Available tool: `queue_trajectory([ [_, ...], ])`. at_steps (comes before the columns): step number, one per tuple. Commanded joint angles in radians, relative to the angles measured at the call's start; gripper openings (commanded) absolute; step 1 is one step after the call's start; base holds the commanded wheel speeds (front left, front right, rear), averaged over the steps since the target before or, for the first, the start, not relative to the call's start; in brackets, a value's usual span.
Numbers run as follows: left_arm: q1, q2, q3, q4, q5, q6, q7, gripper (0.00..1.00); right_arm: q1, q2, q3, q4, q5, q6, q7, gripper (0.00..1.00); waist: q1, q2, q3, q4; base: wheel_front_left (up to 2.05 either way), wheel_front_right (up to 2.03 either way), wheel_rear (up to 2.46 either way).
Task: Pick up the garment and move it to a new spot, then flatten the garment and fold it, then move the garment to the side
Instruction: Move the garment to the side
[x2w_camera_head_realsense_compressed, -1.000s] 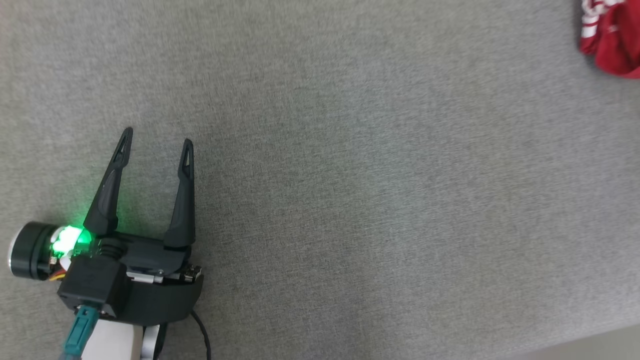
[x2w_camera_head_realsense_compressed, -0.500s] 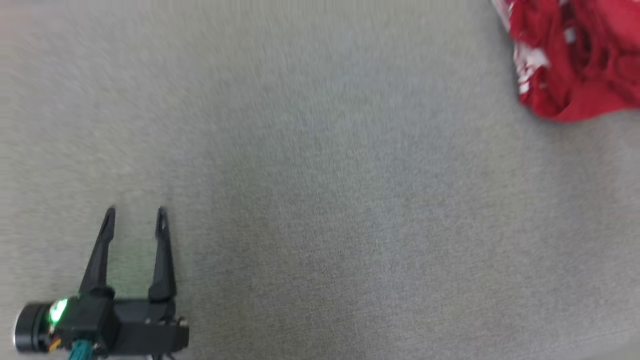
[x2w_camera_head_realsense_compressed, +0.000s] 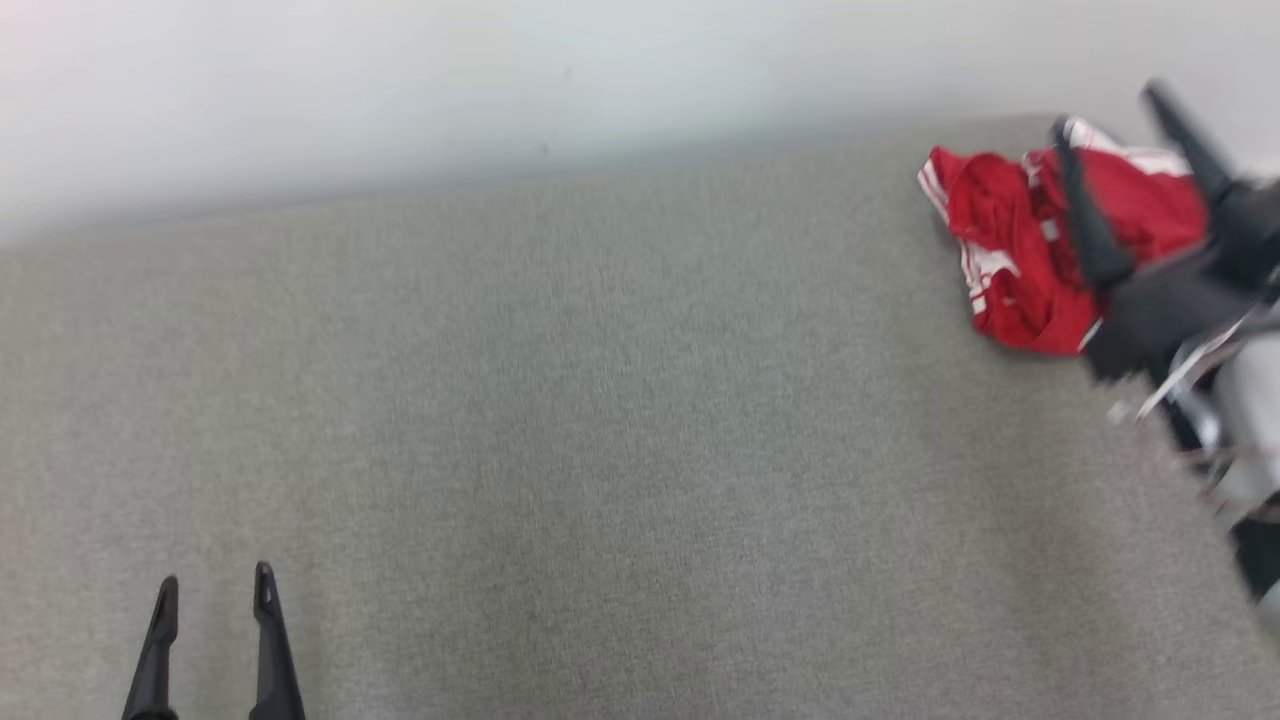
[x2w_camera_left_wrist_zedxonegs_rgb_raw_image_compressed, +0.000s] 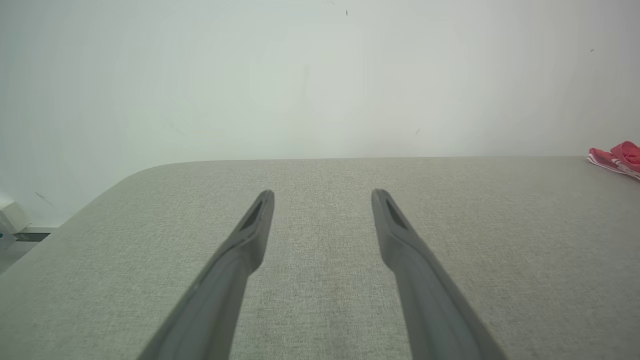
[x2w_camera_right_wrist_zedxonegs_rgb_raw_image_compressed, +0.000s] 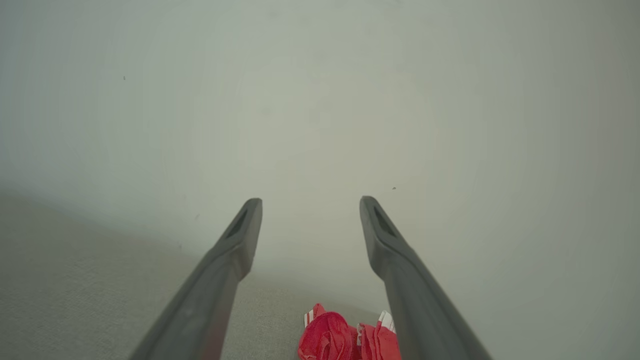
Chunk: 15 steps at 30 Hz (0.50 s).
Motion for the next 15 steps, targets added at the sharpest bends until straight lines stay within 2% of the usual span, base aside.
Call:
queue_trajectory([
  [1,0.020,-0.004,0.009,-0.004,-0.004,0.003,-0.002,1.00,0.058,0.025,-0.025,-0.030,-0.015,-0.003,-0.004,1.00,0.0003,0.0001,-0.071,-0.002,0.00,0.00,0.00],
  [9,0.027,-0.021,0.003,0.005,0.004,-0.011,-0.002,1.00,0.364,0.179,-0.210,-0.205,-0.088,-0.003,-0.004,1.00,0.0003,0.0001,-0.097,-0.003,0.00,0.00,0.00],
  [14,0.007,-0.029,-0.016,0.024,0.013,-0.026,-0.002,1.00,0.506,0.278,-0.327,-0.280,-0.134,-0.003,-0.004,1.00,0.0003,0.0001,-0.109,0.005,0.00,0.00,0.00],
  [15,0.007,-0.029,-0.016,0.024,0.013,-0.026,-0.002,1.00,0.506,0.278,-0.327,-0.280,-0.134,-0.003,-0.004,1.00,0.0003,0.0001,-0.109,0.005,0.00,0.00,0.00],
])
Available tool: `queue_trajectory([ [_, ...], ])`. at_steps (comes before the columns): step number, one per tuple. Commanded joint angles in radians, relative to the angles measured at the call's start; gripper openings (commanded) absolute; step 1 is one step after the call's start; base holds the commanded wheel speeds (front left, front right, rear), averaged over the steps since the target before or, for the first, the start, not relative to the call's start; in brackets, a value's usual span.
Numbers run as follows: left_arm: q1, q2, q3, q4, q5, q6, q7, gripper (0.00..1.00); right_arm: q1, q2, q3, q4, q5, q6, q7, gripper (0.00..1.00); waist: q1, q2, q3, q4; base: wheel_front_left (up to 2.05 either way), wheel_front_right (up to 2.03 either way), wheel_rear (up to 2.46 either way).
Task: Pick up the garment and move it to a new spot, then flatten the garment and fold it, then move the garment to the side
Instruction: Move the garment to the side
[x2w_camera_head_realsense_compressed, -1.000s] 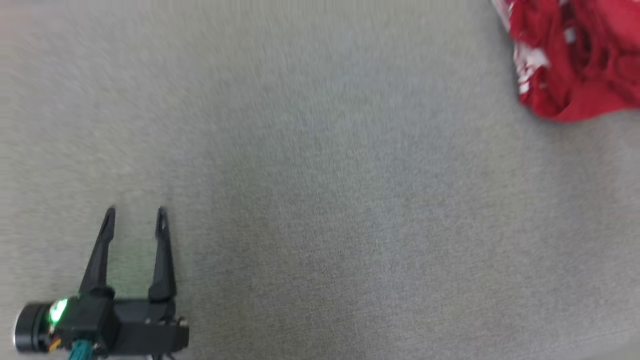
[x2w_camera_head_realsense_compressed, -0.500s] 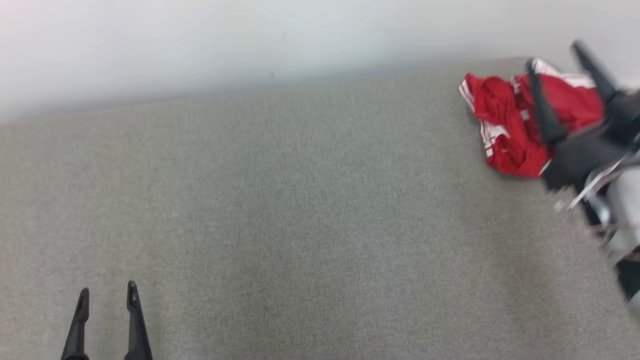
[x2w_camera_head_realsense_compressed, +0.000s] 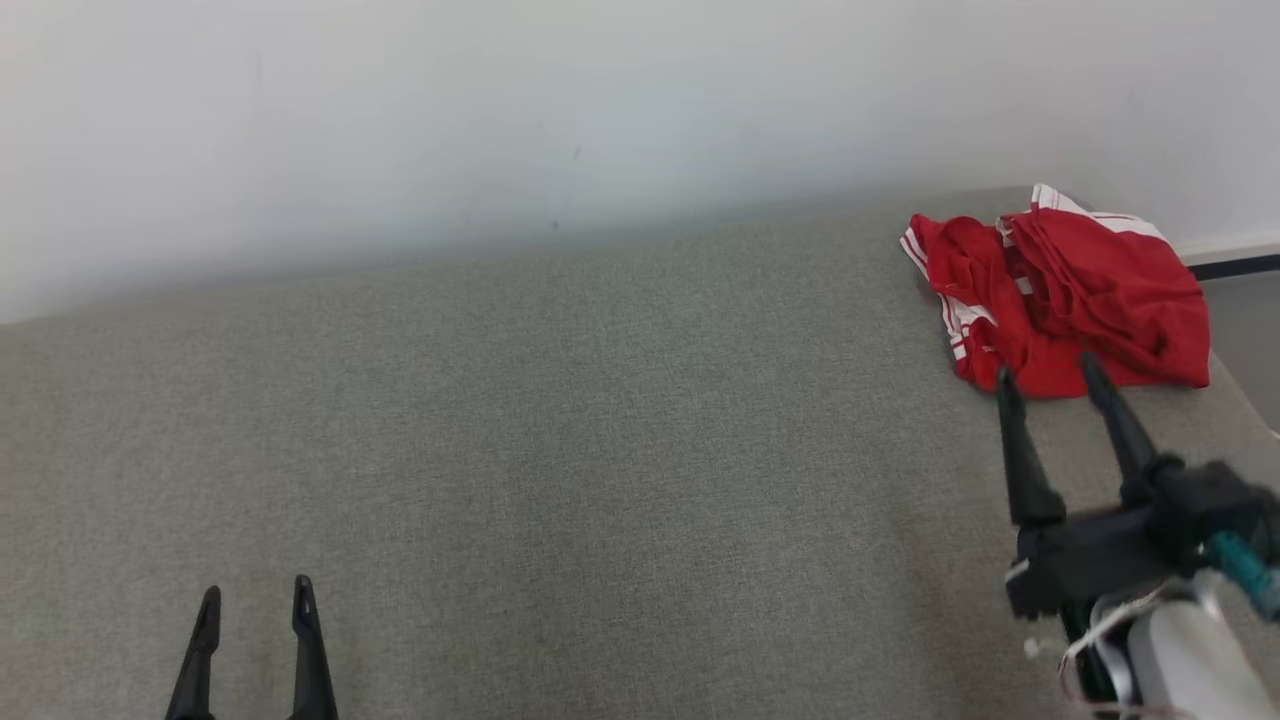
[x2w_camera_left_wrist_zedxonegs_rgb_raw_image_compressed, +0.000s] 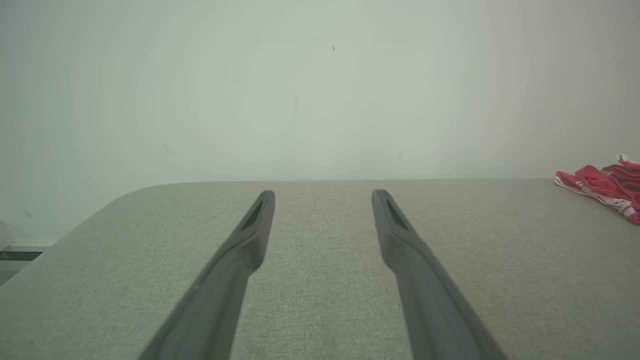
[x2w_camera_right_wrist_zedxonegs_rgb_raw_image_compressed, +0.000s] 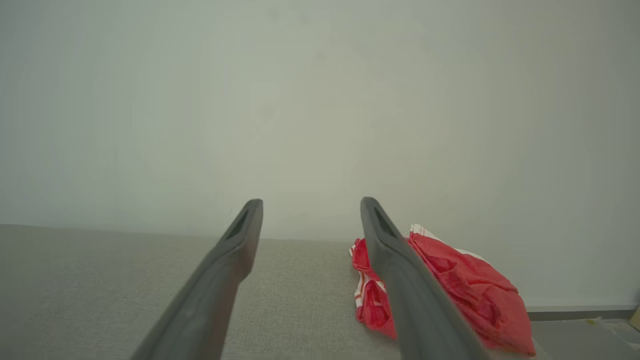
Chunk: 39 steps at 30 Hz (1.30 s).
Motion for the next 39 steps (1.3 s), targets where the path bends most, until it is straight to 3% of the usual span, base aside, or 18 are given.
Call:
queue_trajectory([
  [1,-0.008,-0.004,0.000,0.003,0.008,0.000,-0.002,1.00,0.022,0.011,0.002,-0.004,-0.006,-0.003,-0.004,1.00,0.0002,0.0001,-0.005,0.005,0.00,0.00,0.00],
  [10,-0.026,-0.015,-0.014,0.038,0.012,-0.015,-0.002,1.00,0.226,0.122,-0.026,-0.120,-0.022,-0.003,-0.004,1.00,0.0002,0.0001,-0.022,0.019,0.00,0.00,0.00],
  [18,-0.024,-0.021,-0.006,0.071,0.027,0.003,-0.002,1.00,0.310,0.206,-0.045,-0.131,-0.040,-0.003,-0.004,1.00,0.0002,0.0001,-0.039,0.037,0.00,0.00,0.00],
  [30,-0.009,-0.012,0.016,0.110,0.042,0.033,-0.002,1.00,0.315,0.236,-0.033,-0.106,-0.099,-0.003,-0.004,1.00,0.0002,0.0001,-0.060,0.077,0.00,0.00,0.00],
  [39,0.000,-0.007,0.013,0.113,0.048,0.025,-0.002,1.00,0.323,0.240,-0.037,-0.096,-0.104,-0.003,-0.004,1.00,0.0002,0.0001,-0.065,0.103,0.00,0.00,0.00],
])
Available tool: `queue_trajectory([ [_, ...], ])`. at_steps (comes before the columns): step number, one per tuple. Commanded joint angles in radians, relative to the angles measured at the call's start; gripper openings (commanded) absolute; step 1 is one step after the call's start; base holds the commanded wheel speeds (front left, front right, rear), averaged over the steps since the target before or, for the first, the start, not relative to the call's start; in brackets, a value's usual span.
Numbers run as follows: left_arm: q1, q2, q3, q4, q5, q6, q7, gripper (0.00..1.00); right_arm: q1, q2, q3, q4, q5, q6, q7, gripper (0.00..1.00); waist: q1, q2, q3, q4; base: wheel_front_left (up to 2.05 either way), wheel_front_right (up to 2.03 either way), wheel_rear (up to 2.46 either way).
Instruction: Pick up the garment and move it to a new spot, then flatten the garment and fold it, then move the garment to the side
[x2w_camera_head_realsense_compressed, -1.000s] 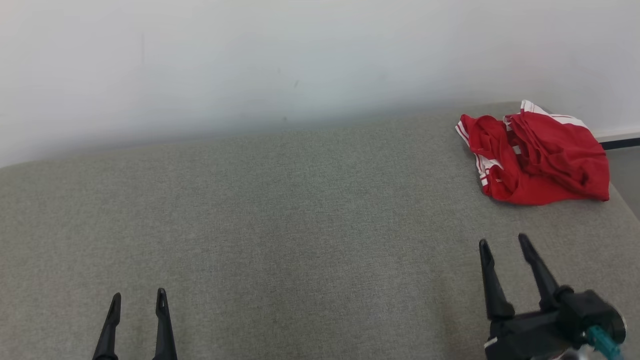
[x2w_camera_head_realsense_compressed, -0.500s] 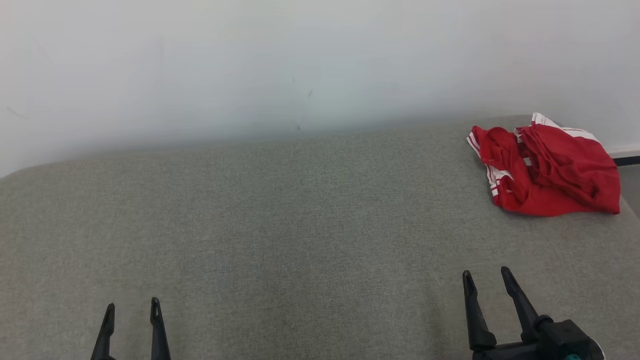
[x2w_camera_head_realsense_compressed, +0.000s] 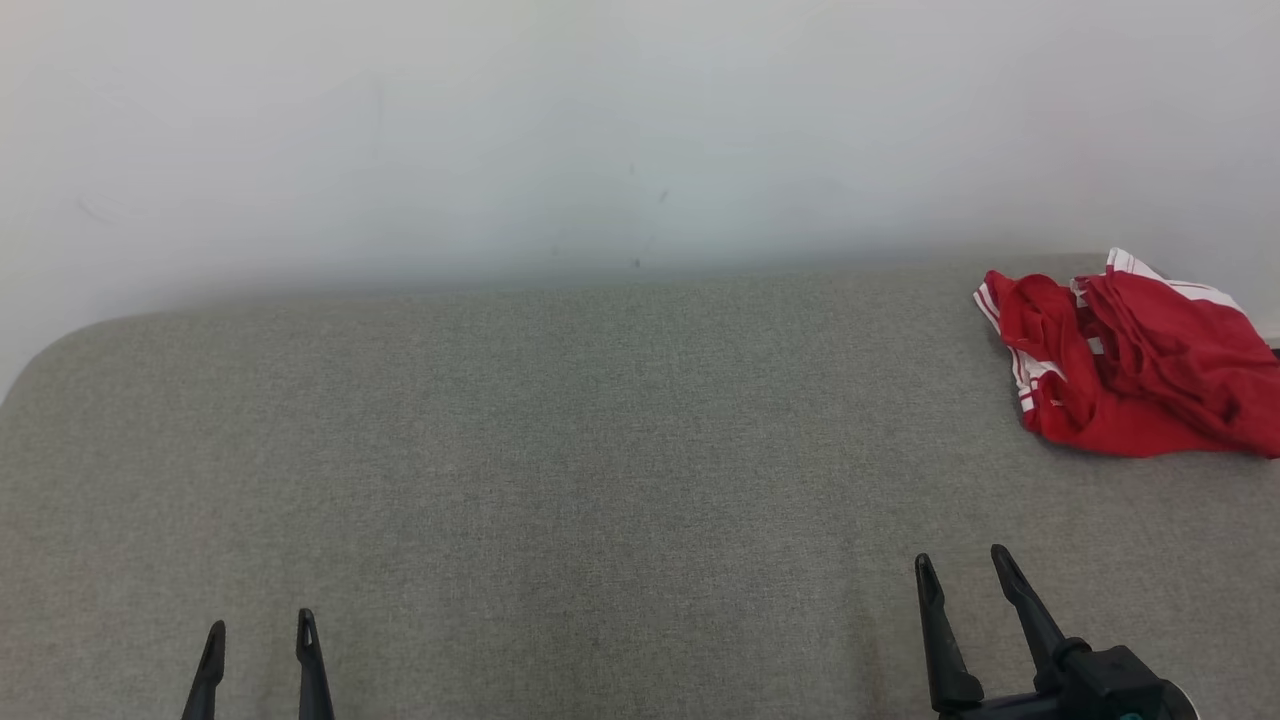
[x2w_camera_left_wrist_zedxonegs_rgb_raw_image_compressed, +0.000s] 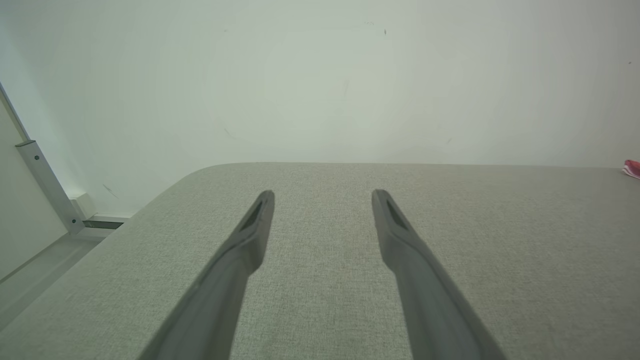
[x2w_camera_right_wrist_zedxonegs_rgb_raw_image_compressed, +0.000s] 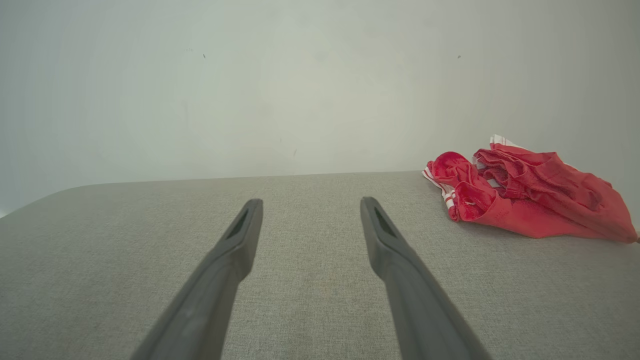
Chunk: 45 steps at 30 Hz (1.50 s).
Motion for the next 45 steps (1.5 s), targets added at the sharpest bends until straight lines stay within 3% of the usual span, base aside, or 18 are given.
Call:
queue_trajectory([
  [1,0.012,0.004,-0.002,-0.004,0.006,-0.003,-0.002,1.00,0.013,0.006,-0.001,0.003,-0.003,-0.003,-0.004,1.00,0.0000,0.0000,-0.002,0.005,0.00,0.00,0.00],
  [28,0.000,0.023,-0.020,0.009,0.003,-0.014,-0.002,1.00,0.009,0.006,0.002,0.015,-0.019,-0.003,-0.004,1.00,0.0000,0.0000,0.001,0.016,0.00,0.00,0.00],
  [29,0.002,0.018,-0.019,0.011,0.004,-0.016,0.000,0.00,0.008,0.004,0.004,0.018,-0.013,0.000,0.001,0.00,0.0000,0.0000,0.001,0.016,0.00,0.00,0.00],
  [34,0.016,0.008,-0.018,0.058,-0.009,-0.018,0.008,0.00,0.024,0.004,0.003,0.062,-0.001,0.000,0.010,0.00,0.0000,0.0000,0.001,0.016,0.00,0.00,0.00],
  [45,-0.019,0.002,-0.002,0.067,-0.230,-0.039,0.065,0.00,-0.004,0.006,-0.015,0.065,0.228,0.000,0.066,0.00,0.0000,0.0000,0.005,0.017,0.00,0.00,0.00],
])
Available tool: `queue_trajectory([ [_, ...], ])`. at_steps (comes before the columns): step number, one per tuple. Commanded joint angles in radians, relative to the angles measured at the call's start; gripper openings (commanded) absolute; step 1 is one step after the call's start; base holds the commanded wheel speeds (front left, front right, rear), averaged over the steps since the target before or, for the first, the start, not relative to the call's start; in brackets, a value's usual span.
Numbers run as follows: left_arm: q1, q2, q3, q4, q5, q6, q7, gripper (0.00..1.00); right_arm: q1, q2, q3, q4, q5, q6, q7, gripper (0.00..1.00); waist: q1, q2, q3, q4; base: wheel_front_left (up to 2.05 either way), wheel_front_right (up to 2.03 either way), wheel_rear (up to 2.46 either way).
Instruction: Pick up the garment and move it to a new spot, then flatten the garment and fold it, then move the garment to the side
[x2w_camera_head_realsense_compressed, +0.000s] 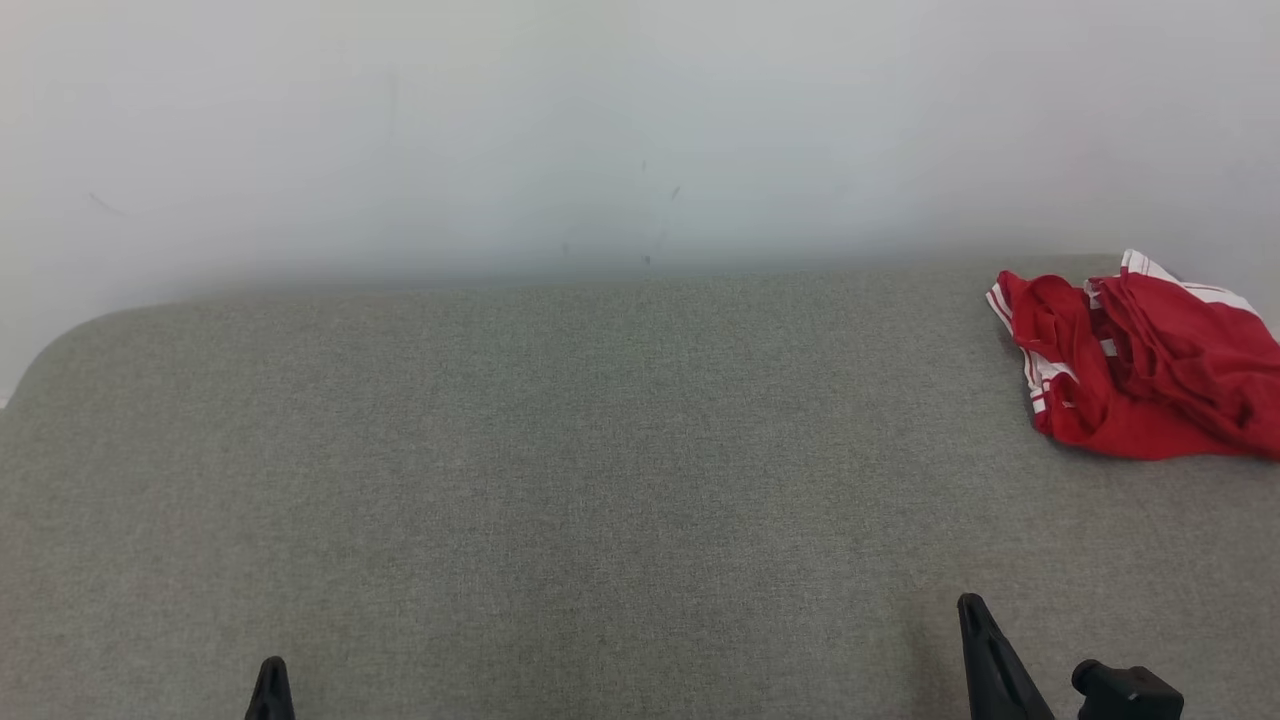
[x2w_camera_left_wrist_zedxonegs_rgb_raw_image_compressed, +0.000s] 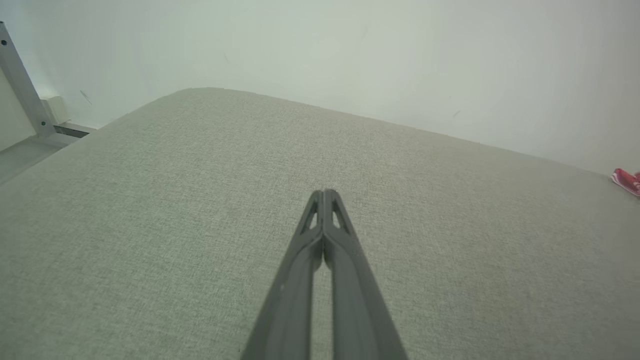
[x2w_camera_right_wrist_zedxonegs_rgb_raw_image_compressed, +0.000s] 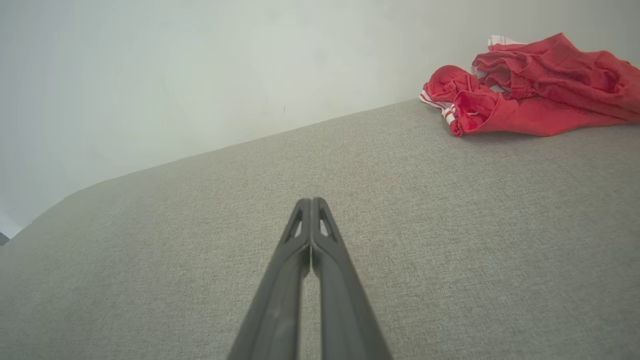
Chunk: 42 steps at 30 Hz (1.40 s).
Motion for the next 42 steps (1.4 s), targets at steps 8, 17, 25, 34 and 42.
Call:
queue_trajectory([
  [8,-0.044,-0.002,0.011,-0.011,-0.157,-0.015,0.033,0.00,-0.040,0.002,-0.014,-0.014,0.163,0.000,0.035,0.00,0.0000,0.0000,0.002,0.000,0.00,0.00,0.00],
  [17,-0.065,-0.007,0.019,-0.007,-0.305,-0.029,0.070,0.00,-0.059,0.003,-0.025,-0.012,0.316,0.000,0.071,0.00,0.0000,0.0000,0.005,0.001,0.00,0.00,0.00],
  [25,-0.083,-0.010,0.026,-0.004,-0.426,-0.041,0.099,0.00,-0.073,0.004,-0.034,-0.010,0.440,0.000,0.101,0.00,0.0000,0.0000,0.008,0.002,0.00,0.00,0.00],
  [34,-0.101,-0.013,0.034,0.000,-0.549,-0.053,0.130,0.00,-0.088,0.005,-0.043,-0.008,0.567,-0.001,0.132,0.00,0.0000,0.0000,0.011,0.002,0.00,0.00,0.00],
  [42,-0.116,-0.017,0.040,0.004,-0.650,-0.062,0.156,0.00,-0.101,0.006,-0.051,-0.007,0.672,-0.001,0.157,0.00,0.0000,0.0000,0.013,0.003,0.00,0.00,0.00],
])
